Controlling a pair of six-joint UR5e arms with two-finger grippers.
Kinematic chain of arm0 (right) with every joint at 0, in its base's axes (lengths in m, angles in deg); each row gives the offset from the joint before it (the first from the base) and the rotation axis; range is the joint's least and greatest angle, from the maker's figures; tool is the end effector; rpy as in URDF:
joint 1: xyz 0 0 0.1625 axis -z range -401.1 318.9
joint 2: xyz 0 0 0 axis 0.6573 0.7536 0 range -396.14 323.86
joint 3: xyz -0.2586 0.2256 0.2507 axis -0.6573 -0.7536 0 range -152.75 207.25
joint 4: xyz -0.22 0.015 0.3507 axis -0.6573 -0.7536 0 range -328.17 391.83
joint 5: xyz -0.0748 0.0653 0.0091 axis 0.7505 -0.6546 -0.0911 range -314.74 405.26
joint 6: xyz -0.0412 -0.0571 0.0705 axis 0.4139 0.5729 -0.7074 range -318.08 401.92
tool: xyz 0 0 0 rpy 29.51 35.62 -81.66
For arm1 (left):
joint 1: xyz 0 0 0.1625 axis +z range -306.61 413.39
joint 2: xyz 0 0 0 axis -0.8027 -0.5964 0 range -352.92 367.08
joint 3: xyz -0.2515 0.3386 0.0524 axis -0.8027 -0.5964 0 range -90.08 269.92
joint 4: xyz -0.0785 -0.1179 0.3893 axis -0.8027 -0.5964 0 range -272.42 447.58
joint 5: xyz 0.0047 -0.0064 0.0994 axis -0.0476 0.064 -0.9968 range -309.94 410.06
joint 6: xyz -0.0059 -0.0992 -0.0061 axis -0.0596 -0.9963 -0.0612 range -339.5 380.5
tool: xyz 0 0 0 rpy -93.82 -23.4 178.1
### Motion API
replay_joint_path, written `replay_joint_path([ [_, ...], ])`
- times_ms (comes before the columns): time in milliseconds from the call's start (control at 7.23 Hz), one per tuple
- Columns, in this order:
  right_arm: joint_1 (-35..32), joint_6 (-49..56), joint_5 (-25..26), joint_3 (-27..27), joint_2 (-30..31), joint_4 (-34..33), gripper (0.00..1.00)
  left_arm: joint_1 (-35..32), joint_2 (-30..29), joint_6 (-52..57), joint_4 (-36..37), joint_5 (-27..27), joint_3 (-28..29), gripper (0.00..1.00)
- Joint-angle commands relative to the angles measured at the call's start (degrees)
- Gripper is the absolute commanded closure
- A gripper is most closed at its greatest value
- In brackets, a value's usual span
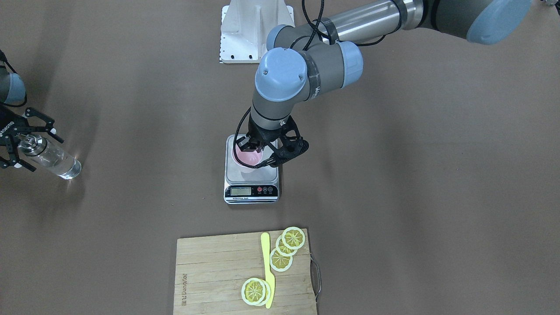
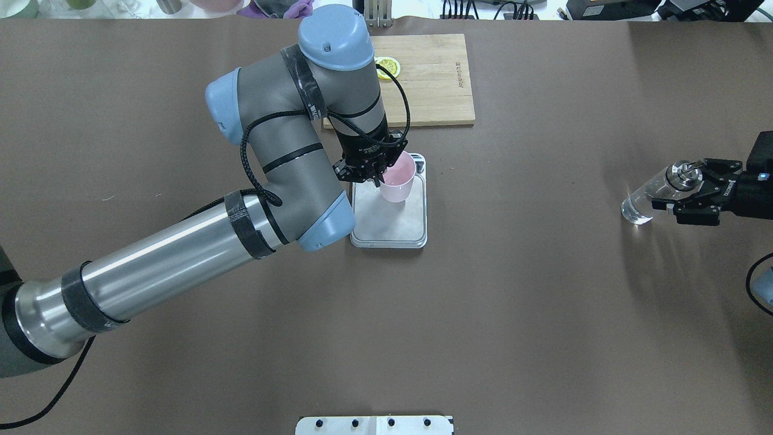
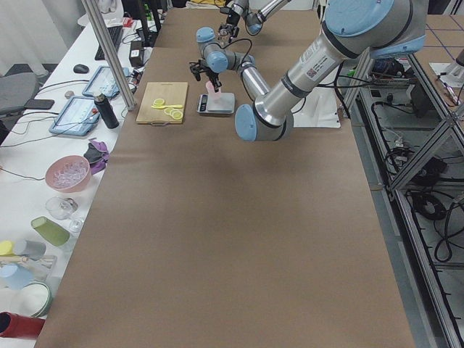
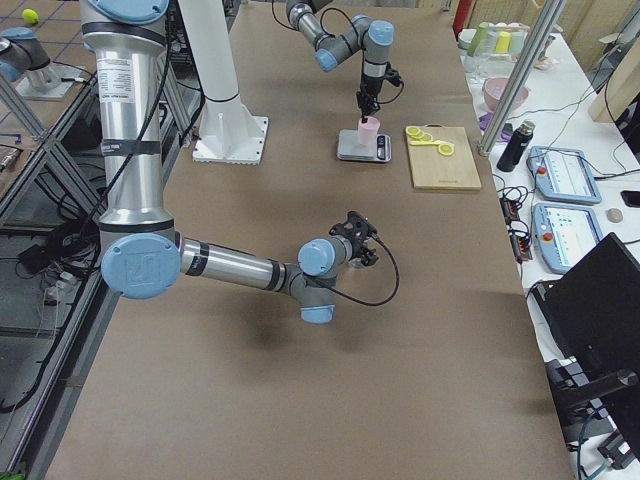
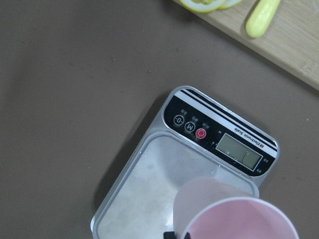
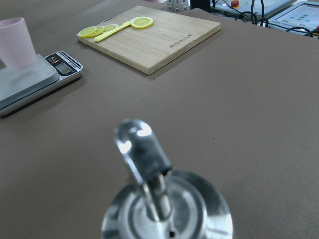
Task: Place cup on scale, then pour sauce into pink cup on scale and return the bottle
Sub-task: 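Carry the pink cup onto the scale while the right gripper grasps the bottle, then release the pink cup on the scale and withdraw the left gripper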
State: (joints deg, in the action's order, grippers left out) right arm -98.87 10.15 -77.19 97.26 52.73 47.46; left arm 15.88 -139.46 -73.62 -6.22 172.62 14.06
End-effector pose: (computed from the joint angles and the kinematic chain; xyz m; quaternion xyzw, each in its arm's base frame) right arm -0.1827 -0.4393 0.6195 0.4517 -0.5217 -0.1948 0.6971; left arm 0.5653 -0.5344 0.1185 -0.1388 0.4347 -0.2110 0.8644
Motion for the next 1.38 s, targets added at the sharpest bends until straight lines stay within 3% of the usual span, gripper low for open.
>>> replay_joint_path([
  [0, 0.20, 0.04, 1.25, -0.14, -0.80, 0.46, 0.00, 0.42, 0.03, 0.08, -1.47, -0.21, 0.89, 1.00],
  [138, 0.29, 0.04, 1.52, -0.22, -1.16, 0.46, 0.01, 0.25, 0.20, 0.60, -1.91, -0.21, 0.54, 0.63],
  [277, 0.46, 0.04, 1.87, -0.57, -1.33, 0.55, 0.03, 0.24, 0.20, 0.52, -3.30, -1.35, 0.45, 0.03],
  [691, 0.73, -0.05, 1.70, -2.15, -2.04, 1.25, 0.12, -0.02, 0.29, 0.25, -2.71, -2.85, -1.20, 0.02],
  [968, 0.73, -0.31, 1.43, -2.33, -1.60, 2.12, 0.36, -1.94, 1.07, 0.60, -2.53, -1.98, -2.44, 0.02],
  [1244, 0.73, -0.40, 1.34, -2.25, -1.07, 2.22, 0.56, -4.31, 12.44, 6.27, -2.44, 0.13, -14.94, 0.02],
])
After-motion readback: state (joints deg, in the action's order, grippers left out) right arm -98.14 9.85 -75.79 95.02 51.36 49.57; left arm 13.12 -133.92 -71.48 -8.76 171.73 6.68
